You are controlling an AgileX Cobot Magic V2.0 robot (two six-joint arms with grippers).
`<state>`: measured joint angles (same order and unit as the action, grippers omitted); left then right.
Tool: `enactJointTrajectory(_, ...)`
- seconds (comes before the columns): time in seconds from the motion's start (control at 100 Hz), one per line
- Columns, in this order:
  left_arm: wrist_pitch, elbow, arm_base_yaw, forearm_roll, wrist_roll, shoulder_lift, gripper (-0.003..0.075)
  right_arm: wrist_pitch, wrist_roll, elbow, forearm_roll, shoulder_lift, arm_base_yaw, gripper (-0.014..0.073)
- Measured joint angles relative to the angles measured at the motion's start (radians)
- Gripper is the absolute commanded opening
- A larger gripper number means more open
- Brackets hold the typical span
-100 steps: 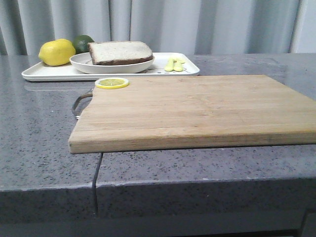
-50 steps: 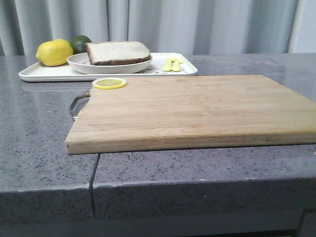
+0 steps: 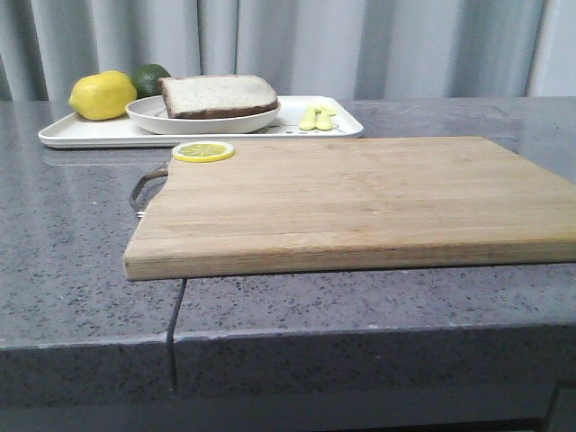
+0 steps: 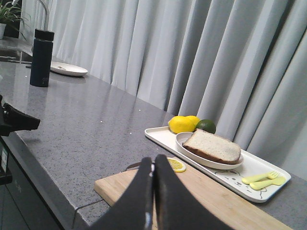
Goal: Place bread and move sandwich to tray
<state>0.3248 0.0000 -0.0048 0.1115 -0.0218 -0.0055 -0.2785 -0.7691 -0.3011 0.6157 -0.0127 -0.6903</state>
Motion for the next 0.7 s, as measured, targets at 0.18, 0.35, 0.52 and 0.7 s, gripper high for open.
enactJointTrajectory(0.18, 0.000, 0.001, 0.000, 0.000, 0.000, 0.000, -0.0020, 0.000, 0.000, 0.000, 0.000, 0.000, 0.000, -0.0062)
enactJointTrajectory(0.35, 0.000, 0.001, 0.000, 0.000, 0.000, 0.000, -0.0020, 0.000, 0.000, 0.000, 0.000, 0.000, 0.000, -0.0062)
enactJointTrajectory(0.52, 0.000, 0.001, 0.000, 0.000, 0.000, 0.000, -0.0020, 0.000, 0.000, 0.000, 0.000, 0.000, 0.000, -0.0062)
enactJointTrajectory(0.7, 0.000, 0.001, 0.000, 0.000, 0.000, 0.000, -0.0020, 0.010, 0.003, 0.002, 0.000, 0.000, 0.006, -0.0062)
